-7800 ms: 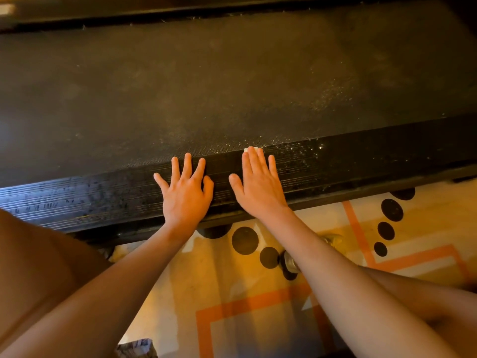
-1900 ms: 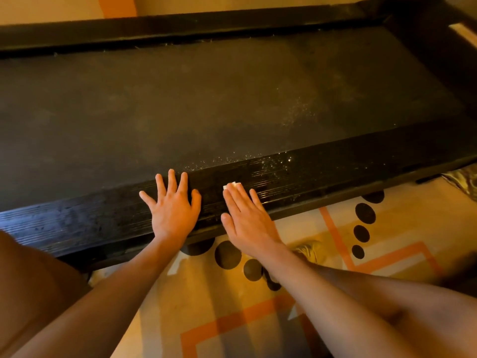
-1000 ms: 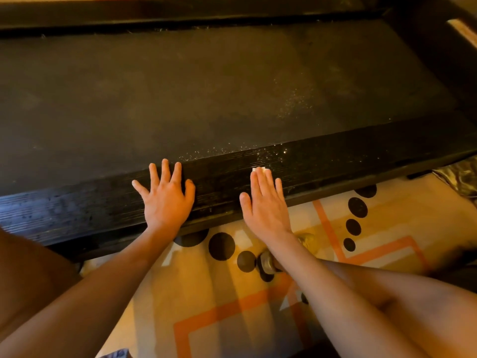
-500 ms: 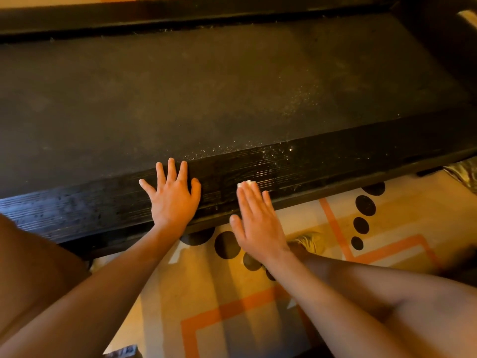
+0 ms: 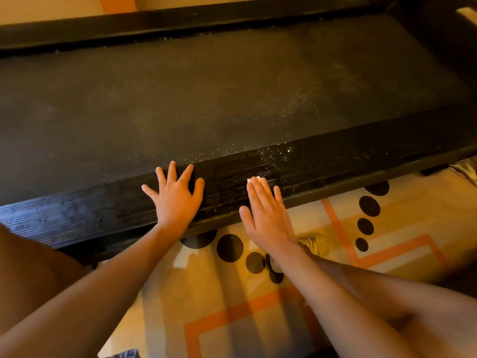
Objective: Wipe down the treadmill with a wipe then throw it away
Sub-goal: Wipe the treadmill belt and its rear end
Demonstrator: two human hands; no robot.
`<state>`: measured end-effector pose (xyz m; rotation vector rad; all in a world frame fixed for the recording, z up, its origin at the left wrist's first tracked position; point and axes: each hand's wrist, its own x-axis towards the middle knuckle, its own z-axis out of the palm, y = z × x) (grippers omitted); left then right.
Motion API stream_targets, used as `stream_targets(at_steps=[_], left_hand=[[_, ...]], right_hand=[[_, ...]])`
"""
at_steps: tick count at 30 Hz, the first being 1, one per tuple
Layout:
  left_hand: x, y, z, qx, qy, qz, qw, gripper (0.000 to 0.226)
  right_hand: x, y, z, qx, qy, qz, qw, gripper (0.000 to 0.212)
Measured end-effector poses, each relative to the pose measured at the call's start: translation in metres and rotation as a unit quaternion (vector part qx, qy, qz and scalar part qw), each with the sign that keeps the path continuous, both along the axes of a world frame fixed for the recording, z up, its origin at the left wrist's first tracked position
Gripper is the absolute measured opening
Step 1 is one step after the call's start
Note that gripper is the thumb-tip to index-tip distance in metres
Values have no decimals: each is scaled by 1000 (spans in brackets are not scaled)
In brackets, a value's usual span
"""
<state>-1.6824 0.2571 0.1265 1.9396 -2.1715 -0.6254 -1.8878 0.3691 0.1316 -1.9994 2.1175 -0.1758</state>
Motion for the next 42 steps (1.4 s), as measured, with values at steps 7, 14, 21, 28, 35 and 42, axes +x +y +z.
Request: stream_targets(at_steps=[7, 14, 21, 28, 35, 42], left_hand=[[-36, 3, -8, -21, -36, 22, 999, 58], [-35, 4, -7, -17, -43, 23, 999, 59], [-35, 4, -7, -23, -45, 11, 999, 58], [-35, 5, -7, -23, -45, 8, 999, 58], [-33, 6, -7, -28, -38, 11, 999, 58], [-33, 4, -6, -26, -39, 7, 999, 59]], right_hand=[[-11, -38, 13, 26, 32, 48, 998, 64], [-10, -83, 22, 36, 34, 60, 997, 66], [9, -82, 23, 28, 7, -13, 999, 67], [-28, -87, 25, 42, 47, -31, 998, 64], [3, -70, 23, 45, 11, 82, 996, 60], [14, -76, 23, 46, -30, 22, 998, 61]])
